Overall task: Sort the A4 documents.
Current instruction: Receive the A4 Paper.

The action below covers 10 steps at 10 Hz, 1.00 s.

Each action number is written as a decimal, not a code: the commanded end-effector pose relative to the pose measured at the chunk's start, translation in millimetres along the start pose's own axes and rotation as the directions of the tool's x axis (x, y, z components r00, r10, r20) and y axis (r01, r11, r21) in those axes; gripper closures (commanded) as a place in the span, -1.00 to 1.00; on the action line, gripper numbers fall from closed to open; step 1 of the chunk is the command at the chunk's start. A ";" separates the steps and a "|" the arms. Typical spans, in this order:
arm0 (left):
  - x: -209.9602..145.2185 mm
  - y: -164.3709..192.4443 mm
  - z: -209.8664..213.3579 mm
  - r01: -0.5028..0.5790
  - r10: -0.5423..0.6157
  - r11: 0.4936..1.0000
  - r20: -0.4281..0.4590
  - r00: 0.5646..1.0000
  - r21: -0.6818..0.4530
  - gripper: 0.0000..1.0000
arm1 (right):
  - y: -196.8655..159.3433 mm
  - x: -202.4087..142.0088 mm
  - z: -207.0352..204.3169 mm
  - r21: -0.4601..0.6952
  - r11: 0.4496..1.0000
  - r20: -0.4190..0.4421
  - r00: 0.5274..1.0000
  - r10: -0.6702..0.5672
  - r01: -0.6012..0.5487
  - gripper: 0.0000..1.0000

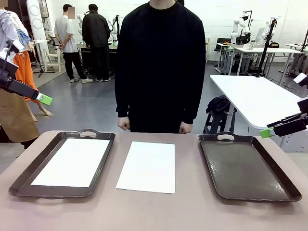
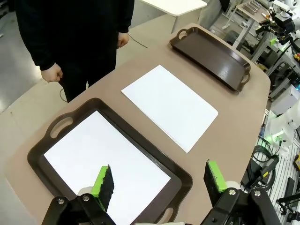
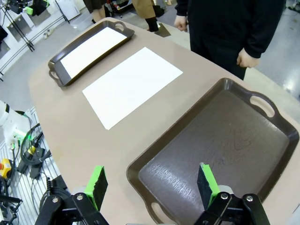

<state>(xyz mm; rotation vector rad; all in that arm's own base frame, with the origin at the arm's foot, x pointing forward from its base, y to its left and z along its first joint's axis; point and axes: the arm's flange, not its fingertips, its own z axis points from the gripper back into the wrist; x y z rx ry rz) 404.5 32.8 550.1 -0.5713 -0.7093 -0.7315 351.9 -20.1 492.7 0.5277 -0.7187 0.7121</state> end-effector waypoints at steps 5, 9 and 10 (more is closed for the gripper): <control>-3.1 3.8 -8.4 -0.068 0.069 0.997 -0.031 0.997 0.042 -1.00 | -4.1 0.8 -3.1 0.014 1.000 0.016 1.000 0.015 -0.015 -1.00; -4.3 0.3 -5.9 -0.004 0.004 1.000 -0.017 1.000 -0.011 -1.00 | -4.1 0.8 -3.1 0.014 1.000 0.016 1.000 0.015 -0.015 -1.00; -4.3 0.3 -5.9 -0.004 0.004 1.000 -0.017 1.000 -0.011 -1.00 | -4.1 0.8 -3.1 0.014 1.000 0.016 1.000 0.015 -0.015 -1.00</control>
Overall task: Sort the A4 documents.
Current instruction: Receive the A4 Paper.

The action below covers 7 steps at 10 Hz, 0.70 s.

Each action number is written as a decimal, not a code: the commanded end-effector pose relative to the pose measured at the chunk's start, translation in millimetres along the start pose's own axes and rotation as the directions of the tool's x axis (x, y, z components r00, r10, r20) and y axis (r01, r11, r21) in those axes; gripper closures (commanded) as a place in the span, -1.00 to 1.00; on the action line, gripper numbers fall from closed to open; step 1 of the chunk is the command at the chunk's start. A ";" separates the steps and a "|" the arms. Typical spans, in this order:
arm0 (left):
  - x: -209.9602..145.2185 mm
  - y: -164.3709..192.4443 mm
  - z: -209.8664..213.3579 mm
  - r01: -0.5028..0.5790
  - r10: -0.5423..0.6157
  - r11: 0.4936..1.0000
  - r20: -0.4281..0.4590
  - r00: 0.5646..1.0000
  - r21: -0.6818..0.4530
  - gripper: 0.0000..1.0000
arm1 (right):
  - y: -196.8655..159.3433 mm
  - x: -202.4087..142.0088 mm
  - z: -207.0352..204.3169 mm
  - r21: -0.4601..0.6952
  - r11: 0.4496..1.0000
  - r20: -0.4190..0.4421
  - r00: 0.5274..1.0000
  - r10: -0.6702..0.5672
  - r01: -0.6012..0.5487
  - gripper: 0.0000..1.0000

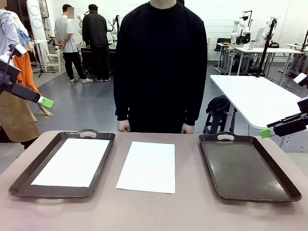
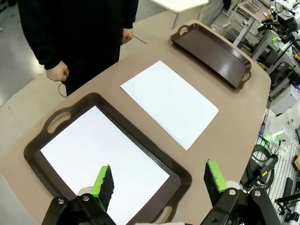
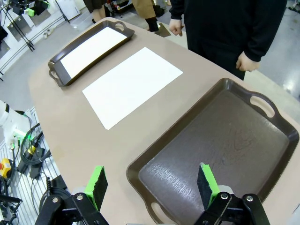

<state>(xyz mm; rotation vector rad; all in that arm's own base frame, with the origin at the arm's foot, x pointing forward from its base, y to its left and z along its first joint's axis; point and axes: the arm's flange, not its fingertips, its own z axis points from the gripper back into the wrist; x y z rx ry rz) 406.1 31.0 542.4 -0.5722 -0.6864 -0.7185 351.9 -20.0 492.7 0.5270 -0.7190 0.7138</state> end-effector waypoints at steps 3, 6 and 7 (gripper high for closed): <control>-0.2 -1.4 0.8 0.015 -0.015 1.000 0.000 1.000 -0.009 -1.00 | -4.2 0.7 -3.0 0.014 1.000 0.016 1.000 0.013 -0.013 -1.00; -0.2 -1.4 0.8 0.015 -0.015 1.000 0.000 1.000 -0.009 -1.00 | -4.2 0.7 -3.0 0.014 1.000 0.016 1.000 0.013 -0.013 -1.00; -0.2 -1.4 0.8 0.015 -0.015 1.000 0.000 1.000 -0.009 -1.00 | -4.2 0.7 -3.0 0.014 1.000 0.016 1.000 0.013 -0.013 -1.00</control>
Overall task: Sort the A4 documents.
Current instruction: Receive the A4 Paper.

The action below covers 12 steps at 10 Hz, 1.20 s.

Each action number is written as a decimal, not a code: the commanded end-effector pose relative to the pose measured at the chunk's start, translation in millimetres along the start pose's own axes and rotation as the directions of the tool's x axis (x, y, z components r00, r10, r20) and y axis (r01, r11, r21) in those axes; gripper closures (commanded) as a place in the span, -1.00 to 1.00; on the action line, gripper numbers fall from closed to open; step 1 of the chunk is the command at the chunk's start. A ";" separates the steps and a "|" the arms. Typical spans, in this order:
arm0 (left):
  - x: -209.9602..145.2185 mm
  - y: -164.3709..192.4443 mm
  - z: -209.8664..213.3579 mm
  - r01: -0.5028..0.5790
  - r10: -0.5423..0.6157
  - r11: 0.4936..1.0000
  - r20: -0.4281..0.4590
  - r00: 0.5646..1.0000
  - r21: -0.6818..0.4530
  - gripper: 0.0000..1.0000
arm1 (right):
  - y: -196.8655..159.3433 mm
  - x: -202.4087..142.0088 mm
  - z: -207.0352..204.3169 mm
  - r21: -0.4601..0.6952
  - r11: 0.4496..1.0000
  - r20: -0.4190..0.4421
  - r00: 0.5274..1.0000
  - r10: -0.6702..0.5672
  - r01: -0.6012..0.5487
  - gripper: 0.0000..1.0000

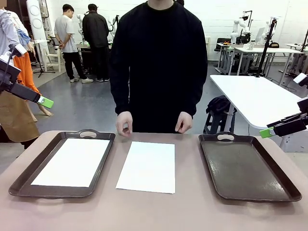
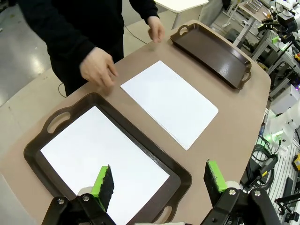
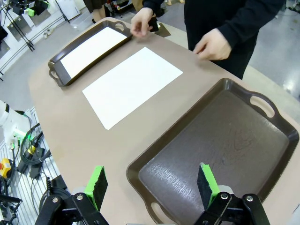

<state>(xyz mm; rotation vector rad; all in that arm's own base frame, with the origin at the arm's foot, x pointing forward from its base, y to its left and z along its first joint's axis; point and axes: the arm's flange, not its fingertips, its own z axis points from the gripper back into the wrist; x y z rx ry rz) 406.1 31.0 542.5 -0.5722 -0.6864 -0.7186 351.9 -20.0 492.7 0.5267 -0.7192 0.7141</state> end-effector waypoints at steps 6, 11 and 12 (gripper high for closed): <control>-0.2 -1.4 0.7 0.015 -0.015 1.000 0.000 1.000 -0.009 -1.00 | -4.2 0.7 -3.1 0.014 1.000 0.016 1.000 0.013 -0.013 -1.00; -0.2 -1.4 0.7 0.015 -0.015 1.000 0.000 1.000 -0.009 -1.00 | -4.2 0.7 -3.1 0.014 1.000 0.016 1.000 0.013 -0.013 -1.00; -0.2 -1.4 0.7 0.015 -0.015 1.000 0.000 1.000 -0.009 -1.00 | -4.2 0.7 -3.1 0.014 1.000 0.016 1.000 0.013 -0.013 -1.00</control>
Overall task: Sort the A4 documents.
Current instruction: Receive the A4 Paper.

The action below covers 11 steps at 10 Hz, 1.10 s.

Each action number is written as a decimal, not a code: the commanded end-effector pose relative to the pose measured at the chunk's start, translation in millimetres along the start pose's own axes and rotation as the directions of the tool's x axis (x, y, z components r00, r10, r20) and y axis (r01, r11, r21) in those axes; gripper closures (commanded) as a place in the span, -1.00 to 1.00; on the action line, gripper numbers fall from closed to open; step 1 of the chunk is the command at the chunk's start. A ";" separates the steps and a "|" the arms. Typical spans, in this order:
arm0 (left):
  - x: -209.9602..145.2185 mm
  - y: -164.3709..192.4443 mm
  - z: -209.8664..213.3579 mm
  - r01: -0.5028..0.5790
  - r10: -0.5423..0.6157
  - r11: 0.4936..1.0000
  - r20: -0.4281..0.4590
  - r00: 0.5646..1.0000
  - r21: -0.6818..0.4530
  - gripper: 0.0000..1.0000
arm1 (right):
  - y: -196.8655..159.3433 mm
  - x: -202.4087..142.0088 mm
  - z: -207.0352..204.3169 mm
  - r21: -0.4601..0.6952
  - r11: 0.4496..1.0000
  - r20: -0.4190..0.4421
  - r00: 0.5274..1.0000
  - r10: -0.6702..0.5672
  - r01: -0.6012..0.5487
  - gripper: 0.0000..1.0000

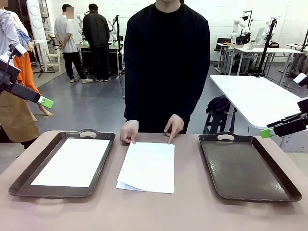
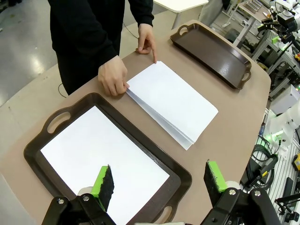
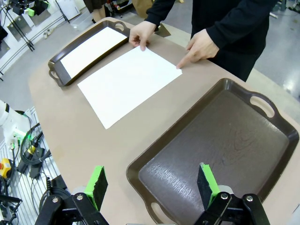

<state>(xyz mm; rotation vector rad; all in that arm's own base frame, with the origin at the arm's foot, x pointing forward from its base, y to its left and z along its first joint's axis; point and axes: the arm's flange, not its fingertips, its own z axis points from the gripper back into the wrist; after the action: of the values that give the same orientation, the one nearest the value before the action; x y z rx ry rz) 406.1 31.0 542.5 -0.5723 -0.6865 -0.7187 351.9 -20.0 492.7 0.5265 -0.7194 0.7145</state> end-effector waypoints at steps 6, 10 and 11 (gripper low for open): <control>-0.2 -1.4 0.7 0.015 -0.015 1.000 0.000 1.000 -0.009 -1.00 | -4.2 0.7 -3.1 0.014 1.000 0.016 1.000 0.012 -0.013 -1.00; -0.2 -1.4 0.7 0.015 -0.015 1.000 0.000 1.000 -0.009 -1.00 | -4.2 0.7 -3.1 0.014 1.000 0.016 1.000 0.012 -0.013 -1.00; -0.2 -1.4 0.7 0.015 -0.015 1.000 0.000 1.000 -0.009 -1.00 | -4.2 0.7 -3.1 0.014 1.000 0.016 1.000 0.012 -0.013 -1.00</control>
<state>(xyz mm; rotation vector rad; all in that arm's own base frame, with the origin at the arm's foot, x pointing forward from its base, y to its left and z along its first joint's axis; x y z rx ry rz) 406.1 31.0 542.5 -0.5723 -0.6865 -0.7187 351.9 -20.0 492.7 0.5264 -0.7195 0.7148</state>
